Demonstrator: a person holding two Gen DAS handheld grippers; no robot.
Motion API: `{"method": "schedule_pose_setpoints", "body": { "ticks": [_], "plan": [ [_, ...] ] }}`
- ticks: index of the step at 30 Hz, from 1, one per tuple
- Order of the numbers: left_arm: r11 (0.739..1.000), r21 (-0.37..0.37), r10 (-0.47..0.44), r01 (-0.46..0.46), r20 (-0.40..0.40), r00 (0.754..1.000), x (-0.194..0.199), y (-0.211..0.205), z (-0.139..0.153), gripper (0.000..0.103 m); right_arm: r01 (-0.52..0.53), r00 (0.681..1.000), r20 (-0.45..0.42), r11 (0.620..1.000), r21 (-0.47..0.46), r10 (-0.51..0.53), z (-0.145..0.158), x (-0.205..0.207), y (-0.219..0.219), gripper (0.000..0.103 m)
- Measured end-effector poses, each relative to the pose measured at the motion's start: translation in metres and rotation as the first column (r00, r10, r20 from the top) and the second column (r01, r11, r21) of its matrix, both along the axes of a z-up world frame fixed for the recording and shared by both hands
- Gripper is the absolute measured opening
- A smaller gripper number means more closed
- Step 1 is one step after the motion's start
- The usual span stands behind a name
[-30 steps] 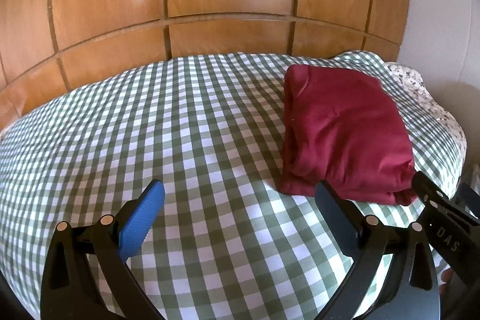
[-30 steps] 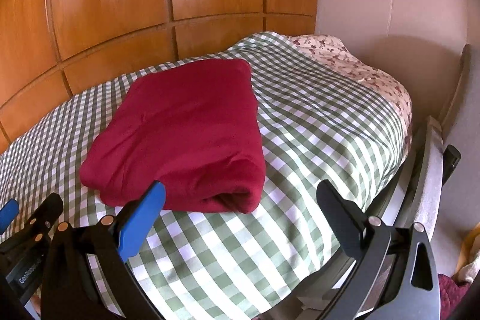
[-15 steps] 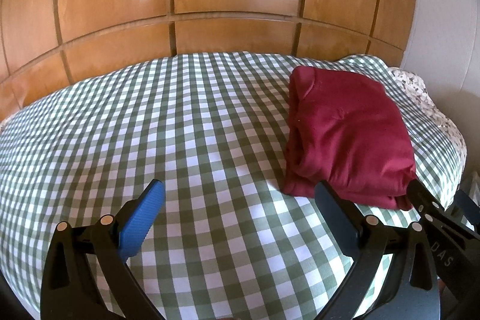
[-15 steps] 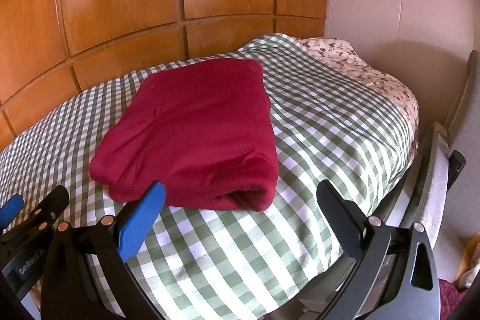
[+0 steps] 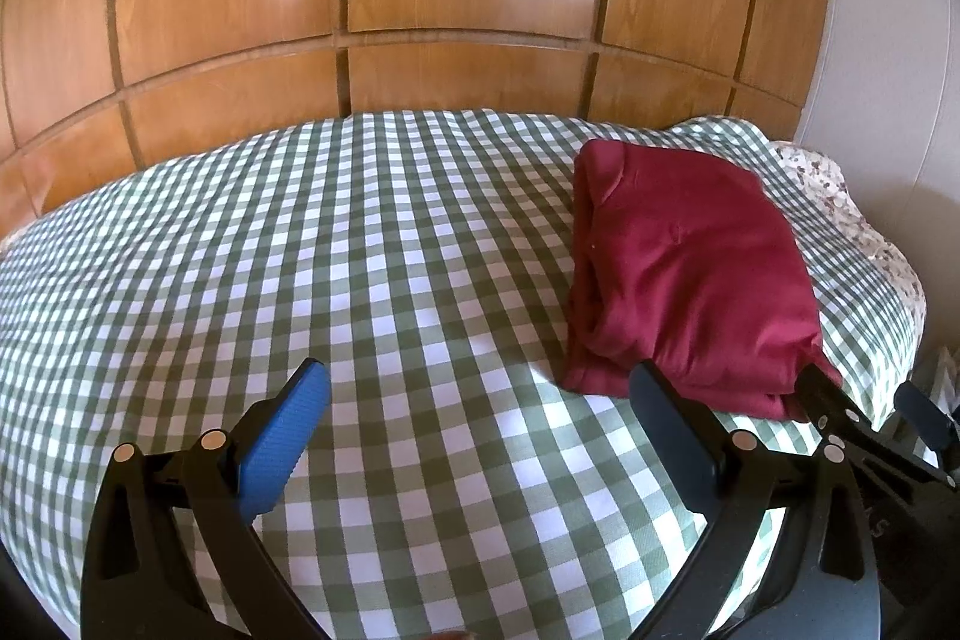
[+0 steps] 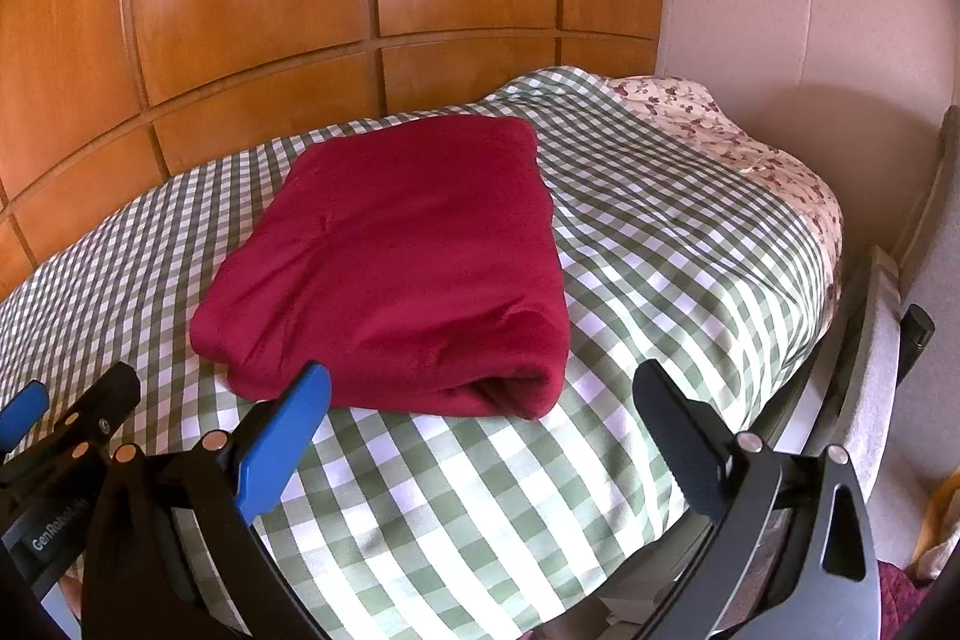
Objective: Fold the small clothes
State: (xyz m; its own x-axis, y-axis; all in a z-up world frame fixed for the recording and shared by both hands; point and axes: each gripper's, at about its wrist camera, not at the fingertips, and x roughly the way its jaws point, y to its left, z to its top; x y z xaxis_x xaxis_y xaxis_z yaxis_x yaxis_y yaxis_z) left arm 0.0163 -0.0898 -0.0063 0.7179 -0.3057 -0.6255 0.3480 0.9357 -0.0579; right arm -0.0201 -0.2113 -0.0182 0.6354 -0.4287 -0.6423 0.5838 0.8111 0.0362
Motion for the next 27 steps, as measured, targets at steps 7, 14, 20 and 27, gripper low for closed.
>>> {"method": "schedule_pose_setpoints", "body": {
  "ticks": [7, 14, 20, 27],
  "plan": [
    [1.000, -0.001, 0.004, -0.004, -0.005, 1.000, 0.0005, 0.0021, -0.0006, 0.099, -0.004, 1.000, -0.002, 1.000, 0.001, 0.004, -0.0003, 0.0002, 0.0010, 0.101],
    [1.000, -0.002, 0.000, 0.000, -0.002, 1.000, 0.0000, 0.0033, -0.0003, 0.099, -0.008, 1.000, 0.000, 1.000, 0.004, 0.008, -0.0008, 0.0010, 0.0027, 0.101],
    [1.000, -0.002, -0.001, 0.001, 0.000, 1.000, -0.0008, 0.0046, -0.0003, 0.099, -0.007, 1.000, -0.002, 1.000, 0.005, 0.007, -0.0010, 0.0006, 0.0026, 0.101],
    [1.000, 0.000, -0.004, 0.004, -0.001, 1.000, -0.0013, 0.0065, -0.0009, 0.099, -0.009, 1.000, -0.004, 1.000, 0.008, 0.009, -0.0013, 0.0019, 0.0039, 0.101]
  ]
}}
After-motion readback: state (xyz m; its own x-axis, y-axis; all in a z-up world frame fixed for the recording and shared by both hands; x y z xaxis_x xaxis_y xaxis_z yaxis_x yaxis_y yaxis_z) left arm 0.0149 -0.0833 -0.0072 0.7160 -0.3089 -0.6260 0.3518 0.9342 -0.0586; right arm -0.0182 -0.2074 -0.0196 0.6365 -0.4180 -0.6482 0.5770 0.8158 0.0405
